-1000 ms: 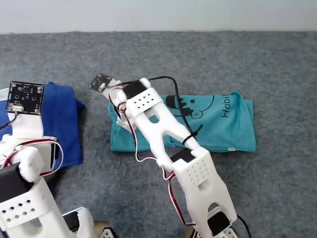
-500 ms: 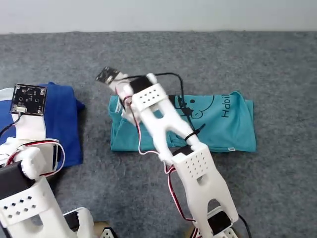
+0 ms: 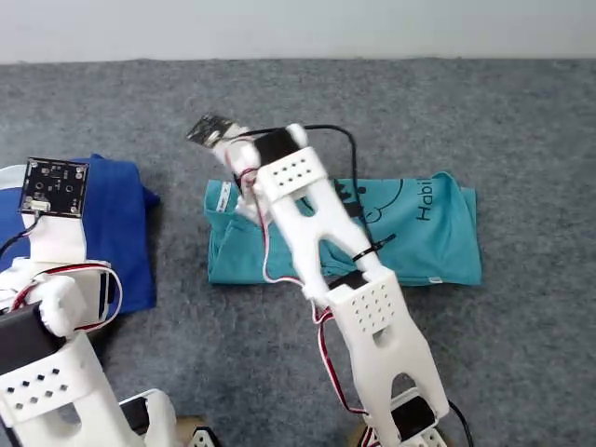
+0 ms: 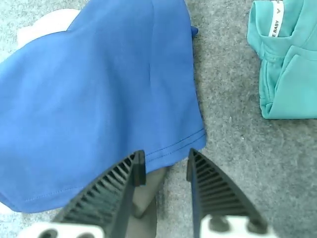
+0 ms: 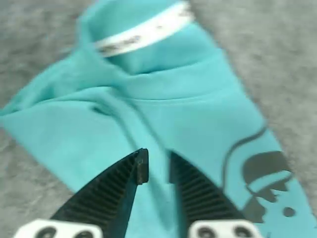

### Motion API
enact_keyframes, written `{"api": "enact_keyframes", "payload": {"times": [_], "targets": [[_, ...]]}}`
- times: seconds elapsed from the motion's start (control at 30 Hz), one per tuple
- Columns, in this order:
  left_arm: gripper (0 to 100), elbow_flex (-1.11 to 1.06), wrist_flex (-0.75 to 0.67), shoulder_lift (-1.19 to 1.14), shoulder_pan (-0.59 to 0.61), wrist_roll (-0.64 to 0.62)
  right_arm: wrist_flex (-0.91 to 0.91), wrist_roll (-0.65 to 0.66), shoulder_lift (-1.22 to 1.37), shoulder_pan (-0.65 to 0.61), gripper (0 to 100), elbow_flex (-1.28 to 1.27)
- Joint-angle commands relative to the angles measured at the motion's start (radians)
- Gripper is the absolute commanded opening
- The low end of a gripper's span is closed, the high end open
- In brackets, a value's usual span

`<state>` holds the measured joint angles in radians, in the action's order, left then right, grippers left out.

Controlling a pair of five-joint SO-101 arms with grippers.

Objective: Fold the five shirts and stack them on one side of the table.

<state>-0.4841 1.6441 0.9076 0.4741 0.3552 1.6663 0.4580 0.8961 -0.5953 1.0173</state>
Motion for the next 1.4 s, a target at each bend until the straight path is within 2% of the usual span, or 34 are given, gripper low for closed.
{"api": "enact_keyframes", "payload": {"times": [0.0, 0.07, 0.33, 0.5, 0.87, 1.2, 1.27, 1.37], "targets": [[14, 0.007, -0.006, 0.011, -0.003, -0.008, 0.03, 0.002, -0.008, -0.068, 23.2, 0.037], [14, 0.005, -0.006, 0.011, -0.003, -0.008, 0.007, 0.002, -0.002, -0.091, 25.4, 0.037], [14, 0.004, -0.006, 0.011, -0.003, -0.008, -0.058, 0.006, 0.116, -0.11, 23.7, 0.044], [14, 0.002, -0.006, 0.011, -0.003, -0.008, -0.058, 0.009, 0.116, -0.085, 0.6, 0.049], [14, 0.004, -0.006, 0.011, -0.003, -0.008, 0.045, 0.011, 0.127, 0.022, 1.0, 0.261], [14, 0.005, -0.006, 0.011, -0.003, -0.008, -0.091, 0.011, 0.185, 0.108, 1.3, 0.273], [14, 0.005, -0.006, 0.011, -0.003, -0.008, -0.088, 0.011, 0.205, 0.108, 5.4, 0.273], [15, 0.007, -0.006, 0.012, -0.003, -0.008, -0.036, -0.005, 0.203, 0.104, 20.5, 0.275]]}}
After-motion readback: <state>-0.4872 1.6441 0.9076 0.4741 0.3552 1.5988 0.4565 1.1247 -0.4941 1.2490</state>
